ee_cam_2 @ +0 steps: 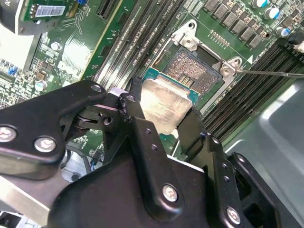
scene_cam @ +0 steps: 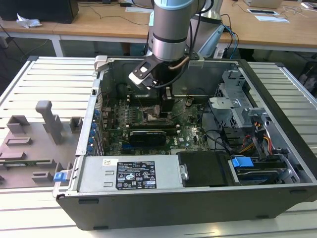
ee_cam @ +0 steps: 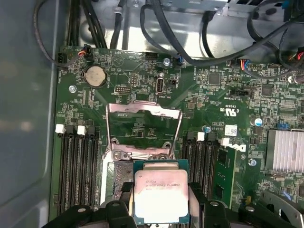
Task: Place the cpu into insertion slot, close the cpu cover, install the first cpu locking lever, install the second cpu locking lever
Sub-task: 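Place the cpu into insertion slot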
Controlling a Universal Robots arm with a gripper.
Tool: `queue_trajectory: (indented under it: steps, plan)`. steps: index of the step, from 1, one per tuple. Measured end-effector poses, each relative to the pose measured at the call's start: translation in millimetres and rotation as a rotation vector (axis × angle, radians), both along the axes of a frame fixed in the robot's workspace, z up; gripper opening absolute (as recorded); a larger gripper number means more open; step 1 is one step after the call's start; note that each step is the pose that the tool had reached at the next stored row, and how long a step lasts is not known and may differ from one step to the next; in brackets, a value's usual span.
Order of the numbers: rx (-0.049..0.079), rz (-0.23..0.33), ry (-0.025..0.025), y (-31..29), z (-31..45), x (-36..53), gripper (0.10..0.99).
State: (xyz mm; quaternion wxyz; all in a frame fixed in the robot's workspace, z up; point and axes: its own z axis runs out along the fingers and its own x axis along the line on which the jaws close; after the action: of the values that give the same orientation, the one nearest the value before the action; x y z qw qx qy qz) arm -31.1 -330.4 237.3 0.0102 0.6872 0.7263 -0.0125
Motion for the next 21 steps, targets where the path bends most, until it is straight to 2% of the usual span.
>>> queue_trajectory:
  steps: [2,8,21]
  plan:
    - [-0.002,-0.015,0.0,1.8,0.0,0.0,0.545]
    - [-0.002,-0.04,0.0,12.7,-0.2,-0.1,0.545]
    - [-0.002,-0.04,-0.0001,13.2,-1.5,-1.6,0.545]
